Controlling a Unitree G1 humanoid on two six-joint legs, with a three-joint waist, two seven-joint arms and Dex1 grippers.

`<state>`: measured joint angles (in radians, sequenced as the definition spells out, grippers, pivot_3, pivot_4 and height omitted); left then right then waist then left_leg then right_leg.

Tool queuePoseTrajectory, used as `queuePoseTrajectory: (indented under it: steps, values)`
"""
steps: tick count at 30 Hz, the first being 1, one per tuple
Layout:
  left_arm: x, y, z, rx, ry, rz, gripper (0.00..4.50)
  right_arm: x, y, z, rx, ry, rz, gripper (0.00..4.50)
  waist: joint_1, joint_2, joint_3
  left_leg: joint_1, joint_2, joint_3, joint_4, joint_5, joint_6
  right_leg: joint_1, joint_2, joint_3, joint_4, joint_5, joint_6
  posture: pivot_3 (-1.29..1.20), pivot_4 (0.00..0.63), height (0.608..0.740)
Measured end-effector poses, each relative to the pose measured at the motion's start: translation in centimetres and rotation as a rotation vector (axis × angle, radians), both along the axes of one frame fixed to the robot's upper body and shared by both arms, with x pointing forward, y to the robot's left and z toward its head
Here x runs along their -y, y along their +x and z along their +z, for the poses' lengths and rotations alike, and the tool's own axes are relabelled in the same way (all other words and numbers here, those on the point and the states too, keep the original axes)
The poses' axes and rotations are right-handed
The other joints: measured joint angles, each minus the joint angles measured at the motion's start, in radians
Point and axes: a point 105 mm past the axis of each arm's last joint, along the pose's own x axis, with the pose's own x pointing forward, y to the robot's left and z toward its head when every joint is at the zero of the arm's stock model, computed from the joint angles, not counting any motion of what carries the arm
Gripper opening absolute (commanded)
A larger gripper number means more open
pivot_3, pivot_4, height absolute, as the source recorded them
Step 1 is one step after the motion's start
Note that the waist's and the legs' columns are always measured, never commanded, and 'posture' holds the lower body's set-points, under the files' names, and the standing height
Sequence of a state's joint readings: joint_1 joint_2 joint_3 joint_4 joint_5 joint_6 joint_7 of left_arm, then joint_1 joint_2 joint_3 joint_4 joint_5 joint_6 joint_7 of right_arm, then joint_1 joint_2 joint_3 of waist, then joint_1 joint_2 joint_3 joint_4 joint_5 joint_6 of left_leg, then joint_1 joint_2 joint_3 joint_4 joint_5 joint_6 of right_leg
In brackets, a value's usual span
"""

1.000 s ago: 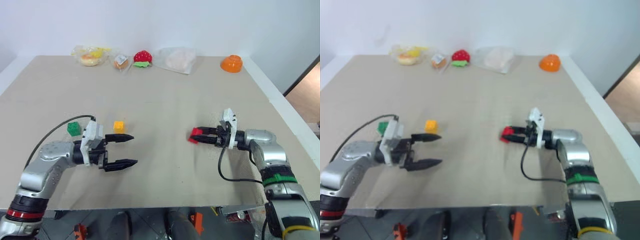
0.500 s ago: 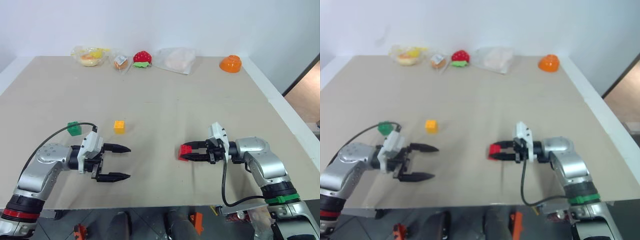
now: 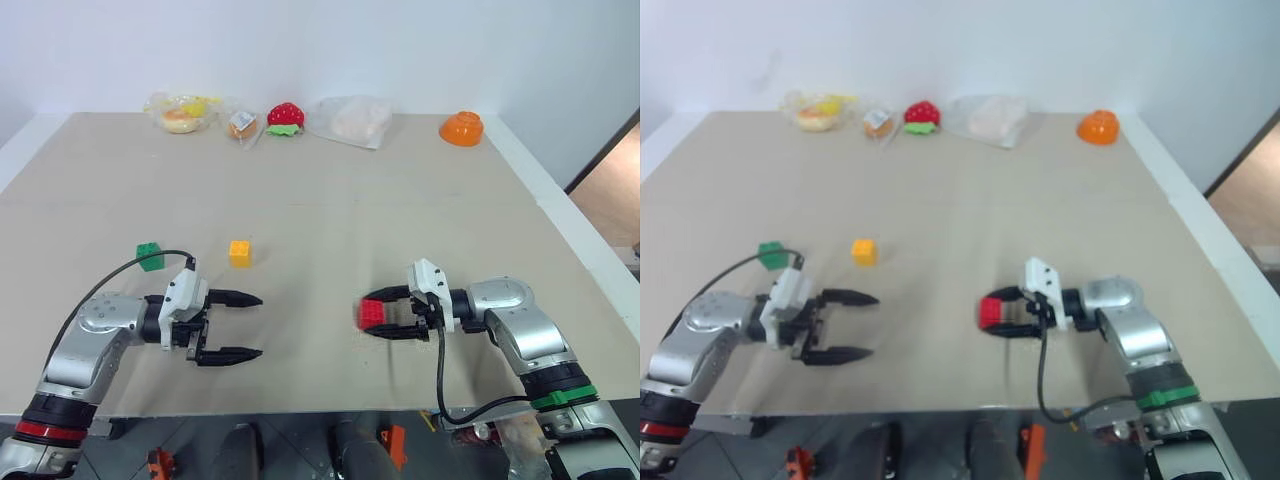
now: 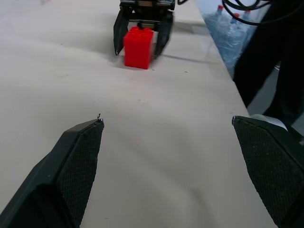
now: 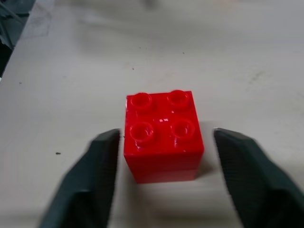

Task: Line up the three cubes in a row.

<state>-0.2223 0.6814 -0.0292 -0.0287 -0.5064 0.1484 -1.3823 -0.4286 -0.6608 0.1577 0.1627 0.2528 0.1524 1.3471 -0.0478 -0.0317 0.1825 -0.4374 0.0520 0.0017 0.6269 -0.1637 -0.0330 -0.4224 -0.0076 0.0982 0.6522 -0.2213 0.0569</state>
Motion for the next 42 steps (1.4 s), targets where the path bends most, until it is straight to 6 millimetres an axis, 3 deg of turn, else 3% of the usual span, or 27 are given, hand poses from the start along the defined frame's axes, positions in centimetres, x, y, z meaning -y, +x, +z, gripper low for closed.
queuePoseTrajectory:
  steps: [4,6,9,13,15,17,19,21,30,36,40,42]
  values:
    - [-0.3,0.3,-0.1,-0.006,-0.026,0.055,4.5,1.2,-0.4,0.4,-0.038,-0.021,0.014,4.31,0.0,0.0,0.0,0.0,0.0,0.0,-0.001,0.0,0.0,0.0,0.0,0.0,0.0,0.0,0.0,0.0,0.15,0.74]
    - [-0.7,0.8,0.2,-0.016,-0.071,0.12,4.5,2.0,-0.5,1.6,-0.05,0.009,0.005,4.31,0.0,0.0,0.0,0.0,0.0,0.0,-0.001,0.0,0.0,0.0,0.0,0.0,0.0,0.0,0.0,0.0,0.15,0.74]
    - [-1.4,1.2,1.0,-0.042,-0.139,0.22,4.5,3.8,0.1,5.0,0.028,0.026,-0.031,4.31,0.0,0.0,0.0,0.0,0.0,0.0,0.0,0.0,0.0,0.0,0.0,0.0,0.0,0.0,0.0,0.0,0.15,0.74]
    - [-2.0,0.7,1.2,-0.061,-0.163,0.317,4.5,4.7,0.1,6.7,0.079,0.028,-0.049,4.31,-0.003,0.0,0.0,0.0,0.001,0.002,-0.001,0.0,0.0,-0.001,0.0,0.002,0.0,0.0,0.0,0.0,0.15,0.74]
    - [-2.9,0.4,0.2,-0.117,-0.16,0.407,4.5,5.4,0.8,9.5,0.153,0.074,-0.103,4.31,-0.004,0.001,0.001,0.0,0.001,0.002,-0.002,0.0,0.0,-0.002,0.0,0.002,0.0,0.0,0.001,0.0,0.15,0.74]
    - [-3.0,0.6,-0.1,-0.14,-0.151,0.46,4.5,4.9,1.5,12.8,0.244,0.16,-0.121,4.31,-0.002,0.001,0.001,0.0,0.001,0.0,-0.001,0.0,0.0,-0.001,0.001,0.001,0.0,0.0,0.0,0.0,0.15,0.74]
    - [-3.0,0.8,0.0,-0.136,-0.147,0.481,4.5,4.0,1.3,14.2,0.281,0.207,-0.105,4.31,-0.001,0.0,0.0,0.001,0.001,0.0,-0.001,0.0,0.0,-0.001,0.001,0.0,0.0,0.0,-0.001,0.0,0.15,0.74]
    - [-3.2,1.1,-0.2,-0.125,-0.126,0.517,4.5,2.8,0.9,14.3,0.277,0.237,-0.074,4.31,0.0,0.0,0.0,0.001,0.001,0.0,-0.001,0.0,0.0,-0.001,0.001,0.0,0.0,0.0,-0.001,0.0,0.15,0.74]
    - [-3.4,4.1,-1.7,-0.048,-0.049,0.708,4.5,0.3,0.3,10.3,0.178,0.24,-0.061,4.31,0.003,0.0,0.0,-0.001,0.0,0.001,-0.001,0.0,0.0,-0.001,0.0,0.001,0.0,0.0,0.001,0.0,0.15,0.74]
    - [-4.5,5.1,-0.9,-0.088,-0.237,0.891,4.5,0.0,0.1,9.2,0.161,0.233,-0.077,4.31,0.001,0.0,0.0,0.0,0.0,0.001,-0.001,0.0,0.0,-0.001,0.001,0.001,0.0,0.0,0.001,0.0,0.15,0.74]
    - [-6.7,3.4,0.3,-0.106,-0.419,1.024,4.5,-0.3,0.1,9.1,0.165,0.233,-0.072,4.31,-0.002,0.0,0.0,0.0,0.001,0.001,-0.001,0.0,0.0,-0.001,0.001,0.002,0.0,0.0,0.001,0.0,0.15,0.74]
    - [-7.3,1.5,-0.5,-0.136,-0.417,1.038,4.5,-0.4,0.1,9.0,0.165,0.236,-0.069,4.31,-0.003,0.0,0.0,0.0,0.001,0.001,-0.002,0.0,-0.001,-0.001,0.001,0.002,0.0,0.0,0.001,0.0,0.15,0.74]
